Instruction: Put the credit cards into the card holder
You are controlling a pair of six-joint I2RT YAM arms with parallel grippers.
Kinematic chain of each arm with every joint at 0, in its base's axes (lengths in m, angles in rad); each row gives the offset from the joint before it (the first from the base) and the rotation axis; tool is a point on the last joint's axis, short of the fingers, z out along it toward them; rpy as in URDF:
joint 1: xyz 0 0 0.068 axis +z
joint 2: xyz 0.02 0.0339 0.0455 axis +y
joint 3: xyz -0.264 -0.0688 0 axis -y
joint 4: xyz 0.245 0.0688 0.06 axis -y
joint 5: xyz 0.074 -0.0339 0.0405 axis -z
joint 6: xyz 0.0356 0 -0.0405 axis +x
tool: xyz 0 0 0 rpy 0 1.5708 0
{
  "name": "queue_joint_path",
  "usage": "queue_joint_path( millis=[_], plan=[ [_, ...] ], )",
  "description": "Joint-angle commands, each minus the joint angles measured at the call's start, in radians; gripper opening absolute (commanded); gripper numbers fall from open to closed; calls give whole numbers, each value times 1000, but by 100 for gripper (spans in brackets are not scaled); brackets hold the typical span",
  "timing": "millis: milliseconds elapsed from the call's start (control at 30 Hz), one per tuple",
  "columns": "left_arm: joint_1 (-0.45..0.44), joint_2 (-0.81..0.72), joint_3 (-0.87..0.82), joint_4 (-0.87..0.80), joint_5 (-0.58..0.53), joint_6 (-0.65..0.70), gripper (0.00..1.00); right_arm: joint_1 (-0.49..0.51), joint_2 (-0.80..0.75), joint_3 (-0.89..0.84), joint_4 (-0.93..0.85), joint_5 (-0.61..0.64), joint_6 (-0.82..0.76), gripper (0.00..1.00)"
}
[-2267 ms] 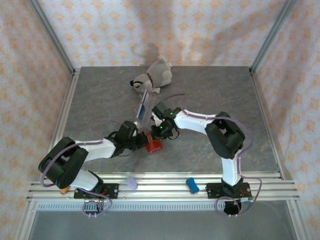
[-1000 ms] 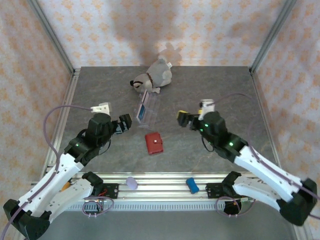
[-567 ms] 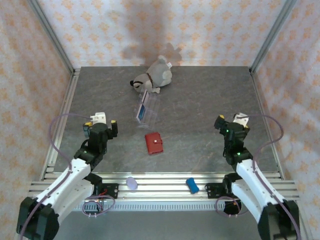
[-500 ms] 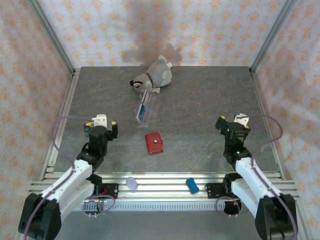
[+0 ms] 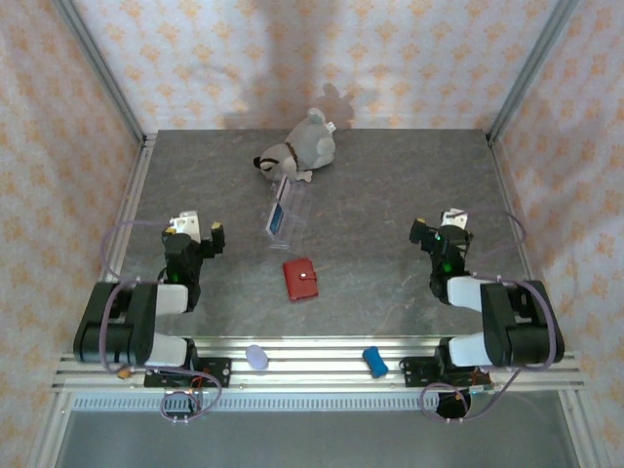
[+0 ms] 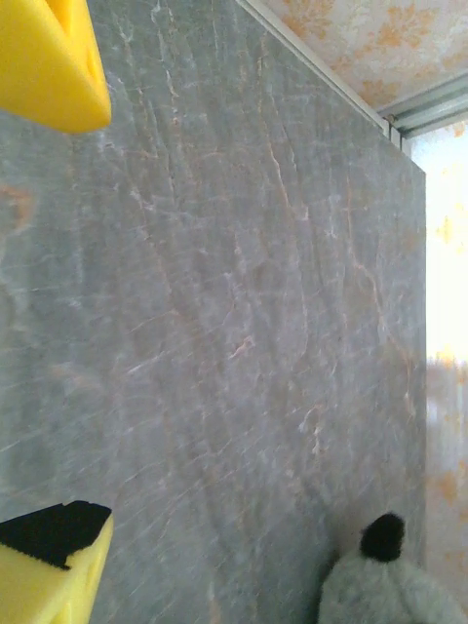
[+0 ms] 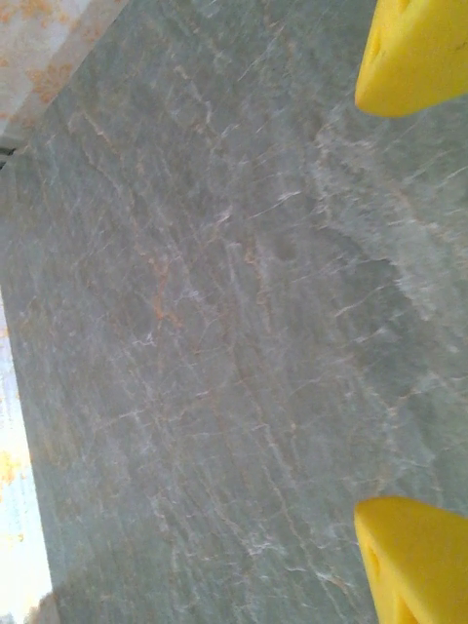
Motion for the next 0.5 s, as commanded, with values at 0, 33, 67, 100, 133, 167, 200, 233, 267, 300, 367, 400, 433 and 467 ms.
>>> queue_joint_path(
  millis=[0,33,67,100,133,167,200,233,267,300,367,400,433,467],
  plan=[
    [12,154,-12,348,42,-60,100,-9,109,8,202,-17,-20,99],
    [16,104,-4,247,39,-63,100,-9,151,5,274,-11,-19,99],
    [14,59,28,117,51,-57,100,-9,135,25,212,9,-13,99],
    [13,55,62,54,53,-53,100,-9,107,68,77,42,1,99],
    [12,90,97,48,60,-51,100,-10,126,112,21,78,17,99],
    [12,104,115,39,59,-55,100,-7,136,105,47,71,8,99],
    [12,83,129,-37,30,-65,99,-5,117,90,43,61,3,99],
    [12,70,138,-79,20,-69,99,-6,125,98,47,64,6,99],
    [11,82,140,-59,22,-65,99,-6,135,114,26,67,6,99],
    [9,96,136,-28,23,-62,99,-6,120,105,20,60,4,99],
    [9,81,149,-80,24,-61,99,-6,130,111,27,58,3,99],
    [8,84,144,-67,25,-61,99,-6,121,108,19,53,2,99],
    [8,93,138,-39,23,-60,99,-5,130,115,20,50,-2,99],
    [8,90,141,-51,21,-61,99,-6,125,109,22,48,-1,99]
  ],
)
